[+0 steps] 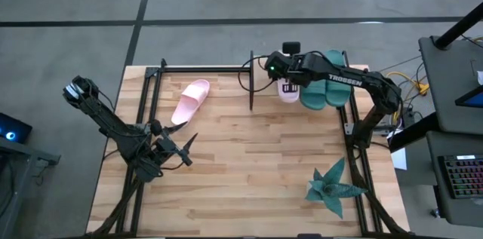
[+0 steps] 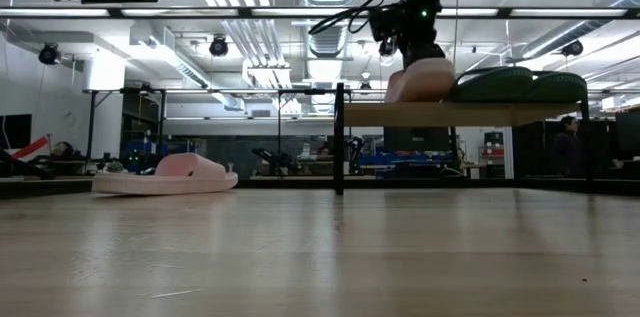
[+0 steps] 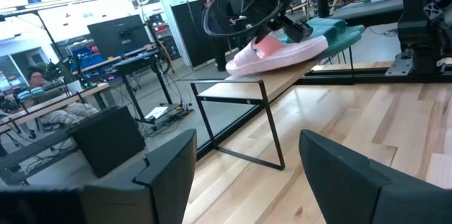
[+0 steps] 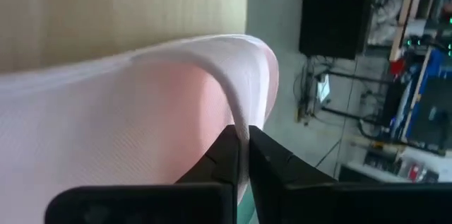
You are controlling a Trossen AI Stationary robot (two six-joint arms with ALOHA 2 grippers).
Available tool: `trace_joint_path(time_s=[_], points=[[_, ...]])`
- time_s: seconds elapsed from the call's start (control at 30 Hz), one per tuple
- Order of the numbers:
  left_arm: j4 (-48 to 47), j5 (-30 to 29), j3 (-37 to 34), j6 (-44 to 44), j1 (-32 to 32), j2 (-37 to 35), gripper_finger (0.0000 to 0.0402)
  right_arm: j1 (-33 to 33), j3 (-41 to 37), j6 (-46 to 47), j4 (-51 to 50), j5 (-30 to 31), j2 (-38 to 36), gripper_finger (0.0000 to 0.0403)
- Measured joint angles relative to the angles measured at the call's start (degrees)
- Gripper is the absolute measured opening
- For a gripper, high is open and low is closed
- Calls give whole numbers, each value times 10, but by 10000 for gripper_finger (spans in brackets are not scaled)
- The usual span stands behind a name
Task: Pick and place slides into the shelf
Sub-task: Adjust the slides on the shelf
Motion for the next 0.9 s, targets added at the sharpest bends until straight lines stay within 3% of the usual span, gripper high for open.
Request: trace_joint_path(time_s=[0.23, 0.6, 0.73, 0.9], points=[[0, 0, 0, 0, 0, 0, 235, 1, -2, 54, -21, 12, 0, 13], [0, 0, 0, 0, 0, 0, 235, 2, -7, 63, -51, 4, 0, 16], [0, 0, 0, -1, 0, 0, 235, 5, -7, 68, -62, -3, 0, 47], [0, 0, 0, -2, 0, 0, 235, 9, -7, 77, -64, -11, 0, 117]])
